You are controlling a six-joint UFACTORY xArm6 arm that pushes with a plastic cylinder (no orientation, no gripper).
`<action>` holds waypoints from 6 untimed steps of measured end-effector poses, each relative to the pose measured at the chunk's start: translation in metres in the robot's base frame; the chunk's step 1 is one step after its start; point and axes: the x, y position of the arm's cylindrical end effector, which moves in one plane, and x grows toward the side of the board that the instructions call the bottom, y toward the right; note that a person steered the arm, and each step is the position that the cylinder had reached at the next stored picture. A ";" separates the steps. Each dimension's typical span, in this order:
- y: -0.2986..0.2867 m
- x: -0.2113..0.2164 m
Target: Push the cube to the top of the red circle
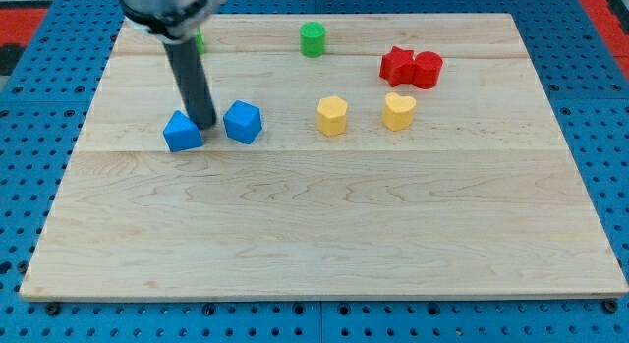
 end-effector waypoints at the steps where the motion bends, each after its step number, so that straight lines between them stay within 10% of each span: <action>1: 0.008 0.005; 6: 0.138 -0.109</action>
